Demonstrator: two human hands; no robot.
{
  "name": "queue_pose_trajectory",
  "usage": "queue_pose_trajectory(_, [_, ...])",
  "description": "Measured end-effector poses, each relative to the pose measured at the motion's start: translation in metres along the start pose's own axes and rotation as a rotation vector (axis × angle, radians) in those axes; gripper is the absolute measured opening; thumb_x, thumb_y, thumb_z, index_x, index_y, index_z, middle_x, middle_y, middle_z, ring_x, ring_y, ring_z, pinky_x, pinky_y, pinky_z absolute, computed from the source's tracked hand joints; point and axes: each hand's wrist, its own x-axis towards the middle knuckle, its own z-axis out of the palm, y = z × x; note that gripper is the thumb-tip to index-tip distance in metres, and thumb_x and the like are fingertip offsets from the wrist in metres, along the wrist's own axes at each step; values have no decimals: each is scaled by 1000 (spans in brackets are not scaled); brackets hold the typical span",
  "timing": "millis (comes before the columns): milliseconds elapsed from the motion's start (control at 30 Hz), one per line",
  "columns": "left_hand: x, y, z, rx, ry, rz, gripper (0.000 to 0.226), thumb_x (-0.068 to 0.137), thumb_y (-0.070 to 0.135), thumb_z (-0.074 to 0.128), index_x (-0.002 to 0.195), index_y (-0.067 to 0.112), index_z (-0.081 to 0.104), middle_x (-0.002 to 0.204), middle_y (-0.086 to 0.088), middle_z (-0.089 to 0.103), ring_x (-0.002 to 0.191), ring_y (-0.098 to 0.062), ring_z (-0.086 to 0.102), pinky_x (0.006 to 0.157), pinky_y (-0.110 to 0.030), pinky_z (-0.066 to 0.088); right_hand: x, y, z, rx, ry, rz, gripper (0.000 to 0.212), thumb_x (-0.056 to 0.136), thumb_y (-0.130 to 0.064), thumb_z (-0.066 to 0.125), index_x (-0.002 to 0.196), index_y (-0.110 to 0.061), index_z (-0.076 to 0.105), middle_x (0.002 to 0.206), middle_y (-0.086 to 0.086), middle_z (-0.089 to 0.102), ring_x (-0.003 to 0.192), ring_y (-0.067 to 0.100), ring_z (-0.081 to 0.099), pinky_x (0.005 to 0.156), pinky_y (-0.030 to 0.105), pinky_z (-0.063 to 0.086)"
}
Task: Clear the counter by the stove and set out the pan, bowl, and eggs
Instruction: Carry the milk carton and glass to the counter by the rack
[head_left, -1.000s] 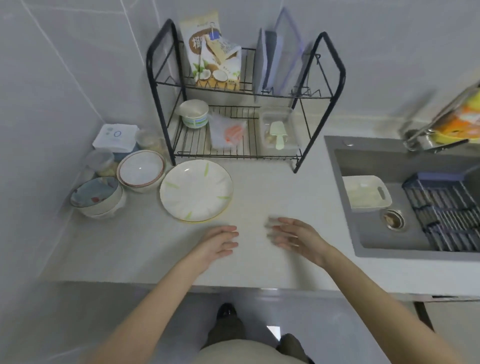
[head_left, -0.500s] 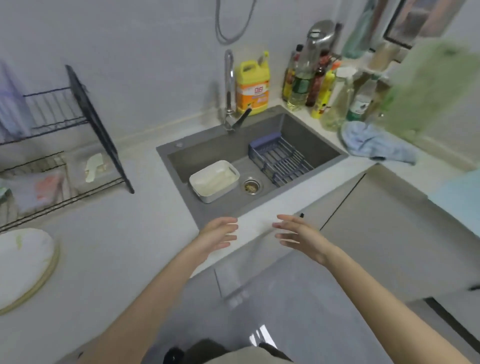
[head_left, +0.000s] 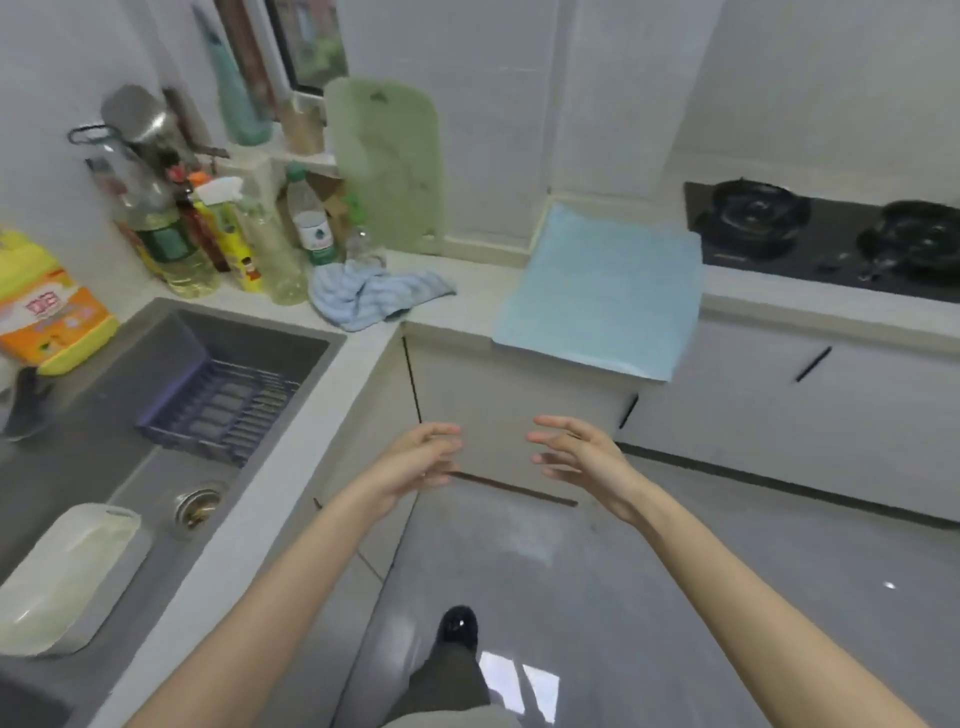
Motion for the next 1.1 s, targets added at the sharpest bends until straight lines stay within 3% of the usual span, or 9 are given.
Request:
queue_pose_trajectory(167, [74,55,70,132,-182,58,28,95,18,54,123,18,55,117,-2,61,87,-11,62,60,-11,52,6,-11,-88,71,214,-31,30,92,-17,59,122,-19,59,113,0,70,94,18,68,87,31,54])
queue_pose_trajectory(367, [148,127,163,231,-361,115,22,93,18,56,115,22,58,111,0,62,94,-15,65,82,-24,52,19,-37,-188,163,431,-24,29,92,-14,59,121,-19,59,113,0,70,90,18,66,73,23,54])
queue_pose_trajectory(467, [176,167,209,302,-467,136,24,94,18,54,117,22,58,117,0,63,104,-18,64,91,-29,51,26,-51,-234,209,535,-12,31,92,-12,58,122,-17,59,116,2,69,91,20,64,79,26,54])
queue_pose_trajectory(533, [194,195,244,347,-532,166,27,94,18,53,120,21,56,120,-2,62,106,-19,63,89,-28,50,29,-59,-265,243,607,-26,30,92,-12,58,121,-17,60,116,3,69,91,21,64,85,31,53])
queue_pose_trajectory(700, [234,248,335,424,-662,213,27,93,19,54,120,24,55,123,-2,61,103,-18,64,91,-31,50,28,-76,-342,291,770,-57,26,93,-12,56,118,-18,60,114,0,69,86,17,66,85,31,53])
queue_pose_trajectory(1100, [305,322,565,411,-756,249,26,92,20,56,118,23,57,120,-2,62,96,-14,65,85,-28,52,11,-78,-560,353,949,-121,25,94,-14,55,118,-19,60,113,-4,68,89,16,67,78,26,55])
